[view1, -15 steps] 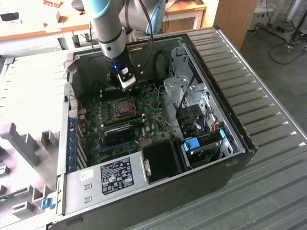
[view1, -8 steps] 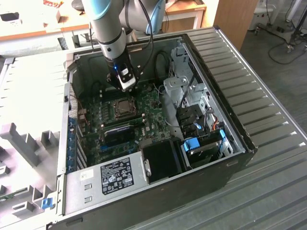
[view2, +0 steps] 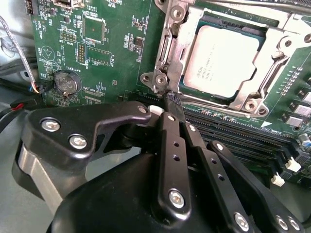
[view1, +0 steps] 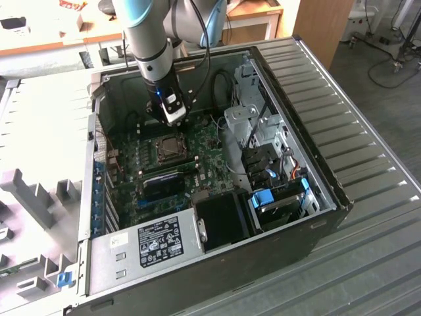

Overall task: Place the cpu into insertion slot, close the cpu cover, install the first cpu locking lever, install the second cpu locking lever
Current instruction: 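Install the first cpu locking lever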

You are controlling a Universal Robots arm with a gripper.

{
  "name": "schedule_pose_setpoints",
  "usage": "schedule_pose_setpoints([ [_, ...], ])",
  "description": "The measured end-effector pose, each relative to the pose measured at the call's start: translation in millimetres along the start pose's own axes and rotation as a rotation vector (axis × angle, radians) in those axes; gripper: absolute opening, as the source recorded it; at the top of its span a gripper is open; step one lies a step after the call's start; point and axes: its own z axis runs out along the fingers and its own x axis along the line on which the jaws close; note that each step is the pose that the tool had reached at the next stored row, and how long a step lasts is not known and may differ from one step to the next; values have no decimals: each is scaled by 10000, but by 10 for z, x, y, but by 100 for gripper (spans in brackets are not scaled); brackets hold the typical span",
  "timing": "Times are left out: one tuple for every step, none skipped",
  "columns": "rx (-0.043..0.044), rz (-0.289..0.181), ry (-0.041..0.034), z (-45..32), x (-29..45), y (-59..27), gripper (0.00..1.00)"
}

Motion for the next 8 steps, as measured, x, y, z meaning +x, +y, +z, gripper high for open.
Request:
schedule_pose_setpoints([
  [0,0,0,0,0,0,10],
  [-1,0,0,0,0,0,10],
  [-2,0,0,0,0,0,10],
  [-3,0,-1,-3,0,1,10],
  [-5,0,-1,-6,-1,2,10],
  [-4,0,0,-11,-2,3,10],
  [-7,0,-2,-19,-4,5,10],
  [-4,0,-1,-32,-5,7,10],
])
